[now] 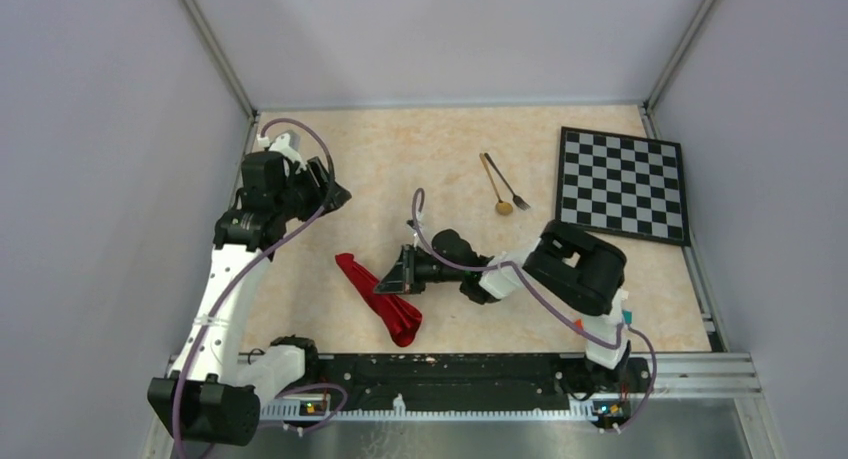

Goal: Fold the napkin into a case and place the utensils inside
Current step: Turn over the smaller rectangle-folded napkin at the center of the board.

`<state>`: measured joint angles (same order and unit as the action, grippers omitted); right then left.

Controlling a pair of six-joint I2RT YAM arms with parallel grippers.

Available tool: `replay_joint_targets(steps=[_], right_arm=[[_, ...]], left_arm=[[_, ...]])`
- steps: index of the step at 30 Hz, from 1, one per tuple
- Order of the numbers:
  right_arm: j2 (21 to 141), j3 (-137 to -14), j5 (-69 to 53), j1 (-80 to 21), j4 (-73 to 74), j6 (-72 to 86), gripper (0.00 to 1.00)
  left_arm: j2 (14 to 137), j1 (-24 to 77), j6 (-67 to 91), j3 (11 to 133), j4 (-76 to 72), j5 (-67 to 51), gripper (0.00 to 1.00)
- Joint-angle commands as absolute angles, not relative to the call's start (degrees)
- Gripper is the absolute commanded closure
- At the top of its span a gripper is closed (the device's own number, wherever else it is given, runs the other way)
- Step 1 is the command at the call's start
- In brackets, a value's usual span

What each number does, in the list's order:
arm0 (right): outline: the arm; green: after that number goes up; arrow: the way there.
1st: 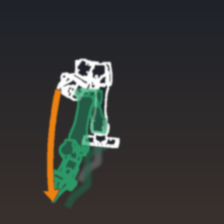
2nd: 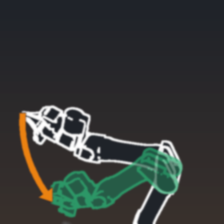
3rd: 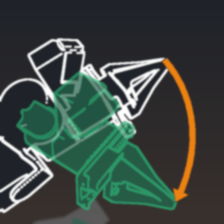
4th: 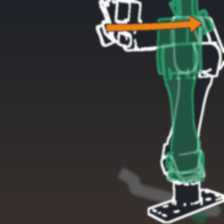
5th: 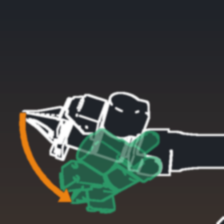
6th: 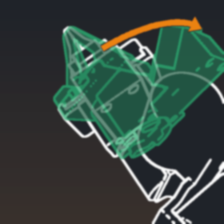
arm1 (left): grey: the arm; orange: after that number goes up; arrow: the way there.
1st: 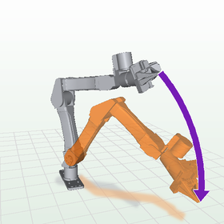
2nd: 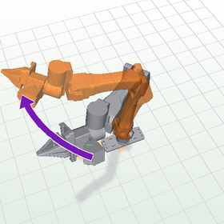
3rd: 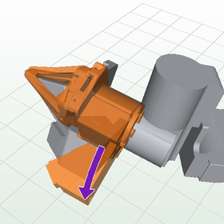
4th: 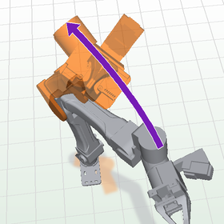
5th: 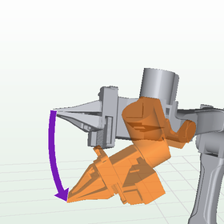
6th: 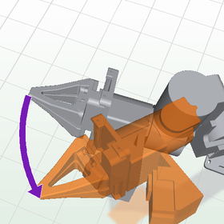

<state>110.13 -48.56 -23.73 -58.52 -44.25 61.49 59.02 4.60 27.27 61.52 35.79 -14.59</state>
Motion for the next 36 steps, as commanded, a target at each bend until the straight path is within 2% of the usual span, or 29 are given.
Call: replay_joint_targets(steps=[1, 4, 11, 15, 19, 22, 24, 26, 30, 32, 35, 36], right_arm=[[116.44, -44.68, -30.78, -55.51, -71.37, 76.06, 1.00], [119.37, -42.56, -32.17, -53.41, -78.48, 78.28, 1.00], [121.45, -38.21, -34.43, -48.72, -79.92, 77.06, 1.00], [119.98, -34.74, -35.25, -45.12, -77.98, 74.29, 0.78], [115.33, -33.14, -37.20, -39.91, -66.63, 65.15, 0.56], [104.79, -32.72, -35.33, -34.42, -46.90, 50.46, 0.41], [94.74, -37.29, -27.20, -34.87, -21.96, 35.28, 0.34], [88.46, -41.14, -22.32, -37.71, -6.71, 28.12, 0.34], [84.39, -45.49, -18.48, -46.01, 1.26, 25.55, 0.40], [84.48, -45.41, -21.01, -48.82, -1.02, 27.46, 0.47], [85.02, -43.53, -24.78, -52.26, -6.46, 30.52, 0.61], [85.27, -42.81, -25.21, -52.86, -7.32, 30.47, 0.63]], left_arm=[[58.46, 4.39, 26.79, 60.40, 35.67, -15.08, 0.42], [59.00, 4.39, 26.67, 59.55, 34.81, -16.72, 0.42], [60.03, 4.39, 27.87, 57.48, 32.18, -20.15, 0.42], [61.28, 4.48, 28.32, 56.87, 31.24, -22.13, 0.42], [64.01, 4.56, 28.77, 54.95, 29.69, -26.63, 0.42], [65.83, 5.19, 29.62, 52.77, 27.25, -29.36, 0.42], [67.37, 5.82, 30.95, 50.58, 24.27, -32.60, 0.41], [69.04, 6.77, 33.55, 47.24, 18.93, -35.32, 0.41], [74.71, 11.45, 38.84, 43.41, 7.80, -36.40, 0.45], [78.44, 14.19, 40.15, 43.86, 4.49, -36.18, 0.51], [83.87, 16.53, 41.31, 44.01, 0.96, -33.03, 0.64], [85.45, 16.63, 41.54, 43.83, 0.52, -32.17, 0.68]])
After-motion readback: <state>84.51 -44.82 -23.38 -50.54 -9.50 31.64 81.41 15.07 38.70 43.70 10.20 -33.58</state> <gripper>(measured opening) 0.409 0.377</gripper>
